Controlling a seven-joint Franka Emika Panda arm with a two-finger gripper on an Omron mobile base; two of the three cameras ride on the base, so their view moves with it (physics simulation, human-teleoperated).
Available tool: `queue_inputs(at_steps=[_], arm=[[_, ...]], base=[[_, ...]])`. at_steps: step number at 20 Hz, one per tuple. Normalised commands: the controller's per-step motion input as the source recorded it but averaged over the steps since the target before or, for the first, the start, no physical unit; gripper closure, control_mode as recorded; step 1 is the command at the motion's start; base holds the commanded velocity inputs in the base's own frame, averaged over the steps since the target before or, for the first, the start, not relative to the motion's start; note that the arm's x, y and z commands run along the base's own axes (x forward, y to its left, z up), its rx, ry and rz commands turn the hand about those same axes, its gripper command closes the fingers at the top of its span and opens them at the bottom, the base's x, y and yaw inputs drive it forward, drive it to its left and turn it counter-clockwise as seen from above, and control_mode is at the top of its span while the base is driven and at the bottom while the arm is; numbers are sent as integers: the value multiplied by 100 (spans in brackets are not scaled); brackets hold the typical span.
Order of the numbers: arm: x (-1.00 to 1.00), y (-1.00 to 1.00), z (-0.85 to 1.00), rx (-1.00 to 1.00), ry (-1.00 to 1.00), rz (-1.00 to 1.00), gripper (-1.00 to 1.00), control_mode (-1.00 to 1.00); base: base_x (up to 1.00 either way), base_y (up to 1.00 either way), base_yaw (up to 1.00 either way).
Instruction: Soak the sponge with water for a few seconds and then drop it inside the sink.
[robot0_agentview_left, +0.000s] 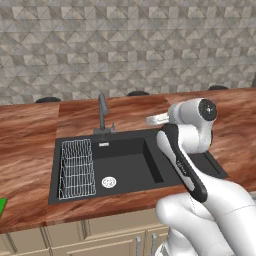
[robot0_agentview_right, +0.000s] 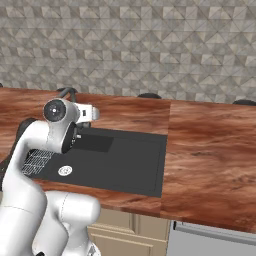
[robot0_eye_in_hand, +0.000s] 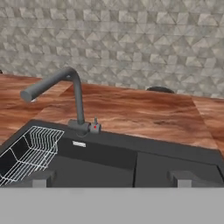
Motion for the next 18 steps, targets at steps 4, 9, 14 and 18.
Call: queue_inputs(at_steps=[4, 9, 14, 18], arm=[[1, 0, 0, 0, -13, 17, -100, -100], [0, 0, 0, 0, -13, 18, -100, -100], [0, 0, 0, 0, -12, 14, -100, -100], [0, 7, -1, 0, -15, 7, -100, -100]], base=[[0, 0, 0], [0, 0, 0], [0, 0, 0], [0, 0, 0]])
